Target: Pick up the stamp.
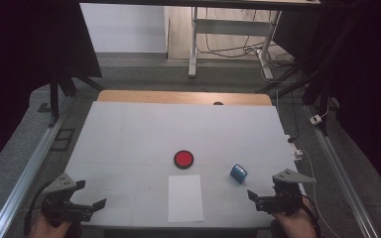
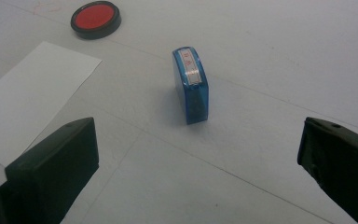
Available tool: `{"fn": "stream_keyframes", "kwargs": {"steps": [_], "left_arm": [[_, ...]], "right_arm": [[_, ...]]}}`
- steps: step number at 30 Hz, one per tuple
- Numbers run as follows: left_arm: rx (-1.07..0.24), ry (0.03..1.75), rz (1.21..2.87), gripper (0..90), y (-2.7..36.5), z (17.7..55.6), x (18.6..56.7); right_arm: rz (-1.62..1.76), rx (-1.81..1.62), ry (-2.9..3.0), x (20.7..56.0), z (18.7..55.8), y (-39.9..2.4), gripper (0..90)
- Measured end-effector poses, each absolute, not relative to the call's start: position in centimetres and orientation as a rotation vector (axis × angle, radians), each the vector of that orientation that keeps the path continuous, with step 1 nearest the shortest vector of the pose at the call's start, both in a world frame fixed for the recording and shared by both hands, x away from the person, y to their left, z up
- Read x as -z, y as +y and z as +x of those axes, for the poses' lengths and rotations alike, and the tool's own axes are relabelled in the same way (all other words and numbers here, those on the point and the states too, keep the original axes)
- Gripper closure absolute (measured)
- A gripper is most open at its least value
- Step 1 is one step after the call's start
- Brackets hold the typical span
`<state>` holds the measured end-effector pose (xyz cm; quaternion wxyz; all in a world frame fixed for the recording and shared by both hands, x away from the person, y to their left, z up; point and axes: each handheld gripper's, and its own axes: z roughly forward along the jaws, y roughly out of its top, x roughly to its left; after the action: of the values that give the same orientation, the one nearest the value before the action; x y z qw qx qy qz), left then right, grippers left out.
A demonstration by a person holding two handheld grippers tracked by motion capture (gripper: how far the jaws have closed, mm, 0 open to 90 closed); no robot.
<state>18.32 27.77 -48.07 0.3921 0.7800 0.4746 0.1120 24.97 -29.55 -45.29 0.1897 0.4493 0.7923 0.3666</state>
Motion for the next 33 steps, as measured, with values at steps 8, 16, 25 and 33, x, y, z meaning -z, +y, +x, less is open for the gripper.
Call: {"fn": "stream_keyframes", "kwargs": {"steps": [8, 16, 25, 33], "left_arm": [[-0.290, 1.193, 1.976, 0.1, 27.56, 18.29, 48.00], [-0.281, 1.198, 1.980, 0.2, 27.51, 18.39, 48.06], [-0.283, 1.195, 2.004, 0.7, 27.26, 18.45, 48.12], [-0.284, 1.193, 2.011, 0.8, 27.15, 18.46, 48.12]], "right_arm": [[1.263, -1.022, 2.250, 45.33, 25.07, -29.49, 0.0], [1.267, -1.028, 2.273, 45.41, 25.25, -29.47, 0.0], [1.255, -1.007, 2.296, 45.42, 25.33, -29.24, 0.0], [1.217, -1.025, 2.293, 45.23, 25.41, -28.94, 0.0]]}}
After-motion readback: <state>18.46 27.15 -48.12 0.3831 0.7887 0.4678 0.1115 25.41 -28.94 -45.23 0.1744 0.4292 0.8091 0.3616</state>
